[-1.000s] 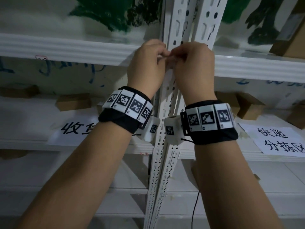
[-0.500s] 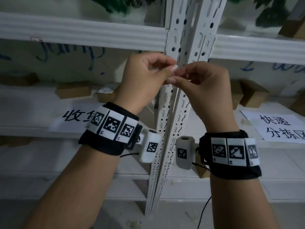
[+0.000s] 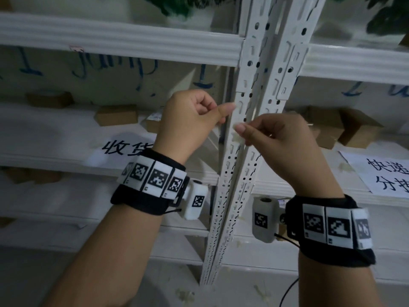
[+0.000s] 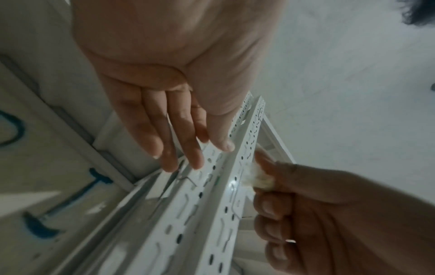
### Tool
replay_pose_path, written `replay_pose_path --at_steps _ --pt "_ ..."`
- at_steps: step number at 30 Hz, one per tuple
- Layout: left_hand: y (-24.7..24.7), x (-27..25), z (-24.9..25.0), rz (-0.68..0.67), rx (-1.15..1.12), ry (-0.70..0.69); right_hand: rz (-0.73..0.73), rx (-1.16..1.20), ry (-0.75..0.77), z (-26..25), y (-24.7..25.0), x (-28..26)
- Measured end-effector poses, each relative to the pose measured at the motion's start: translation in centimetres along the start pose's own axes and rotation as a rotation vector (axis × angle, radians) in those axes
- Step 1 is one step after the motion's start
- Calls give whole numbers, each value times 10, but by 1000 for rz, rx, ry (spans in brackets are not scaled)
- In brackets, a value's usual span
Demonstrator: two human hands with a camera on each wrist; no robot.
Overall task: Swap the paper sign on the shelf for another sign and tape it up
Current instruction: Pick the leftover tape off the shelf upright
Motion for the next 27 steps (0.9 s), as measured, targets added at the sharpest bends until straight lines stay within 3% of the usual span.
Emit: replay_pose_path --at_steps 4,10,18,24,27 --pt "6 -6 -24 -3 98 28 -184 -19 -83 16 -23 -7" --pt "9 -21 -72 6 182 116 -587 10 -213 34 -77 -23" --pt "20 -45 -132 7 161 235 -858 31 -349 50 -139 -43" --pt "23 -51 -148 -38 121 273 -907 33 -426 55 -161 -51" --pt "15 -48 -143 -60 170 228 -796 -43 -442 58 -155 -46"
Point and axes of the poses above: each hand's wrist, its own x-axis towards the middle knuckle, its own y-axis out of the back of the hand, z = x × y, the point moved 4 cm from there along x, towards the middle knuckle, and after that the axes turned 8 degrees about x, right-handed, at the moved point
